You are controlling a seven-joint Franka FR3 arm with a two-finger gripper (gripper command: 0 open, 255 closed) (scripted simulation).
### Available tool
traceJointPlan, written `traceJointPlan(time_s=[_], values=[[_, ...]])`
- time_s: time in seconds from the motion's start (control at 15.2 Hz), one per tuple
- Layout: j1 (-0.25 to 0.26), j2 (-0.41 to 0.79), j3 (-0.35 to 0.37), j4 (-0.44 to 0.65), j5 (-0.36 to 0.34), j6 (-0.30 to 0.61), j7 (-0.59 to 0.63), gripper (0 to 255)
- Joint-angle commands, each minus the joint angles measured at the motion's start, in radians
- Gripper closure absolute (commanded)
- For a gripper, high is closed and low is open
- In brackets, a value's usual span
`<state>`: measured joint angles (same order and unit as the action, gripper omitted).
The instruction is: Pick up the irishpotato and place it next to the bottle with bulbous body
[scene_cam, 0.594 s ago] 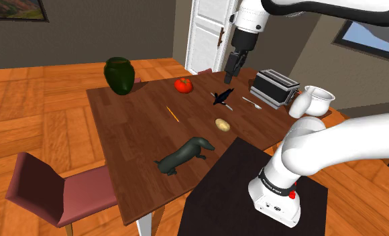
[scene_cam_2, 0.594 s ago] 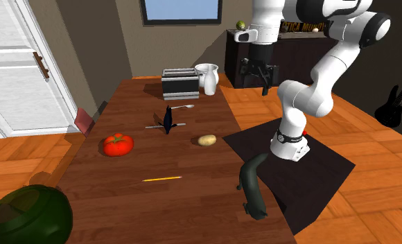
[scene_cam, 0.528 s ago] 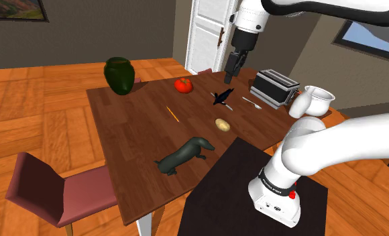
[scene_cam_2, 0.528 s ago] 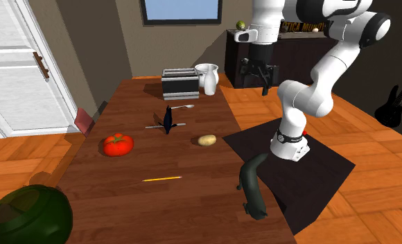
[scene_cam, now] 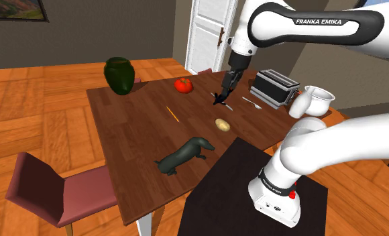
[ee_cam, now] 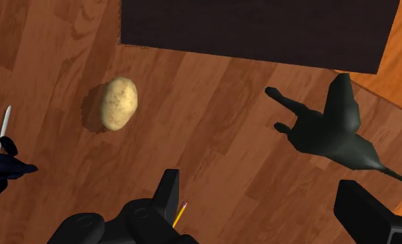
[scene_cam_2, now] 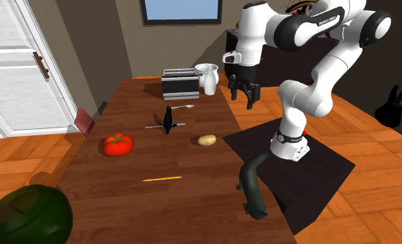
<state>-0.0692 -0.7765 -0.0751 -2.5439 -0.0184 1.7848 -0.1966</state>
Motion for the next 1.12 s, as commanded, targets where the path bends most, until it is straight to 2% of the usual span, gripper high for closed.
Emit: traceJointPlan(time_s=[0.0, 0.53, 1.06], values=[[-0.016, 0.023, -0.018, -0.049, -0.017, 0.075, -0.009, 0], [-0.086, 0.170, -0.103, -0.182, -0.086, 0.363, -0.050, 0], [-0.141, 0.436, -0.202, -0.224, -0.126, 0.683, -0.101, 0]])
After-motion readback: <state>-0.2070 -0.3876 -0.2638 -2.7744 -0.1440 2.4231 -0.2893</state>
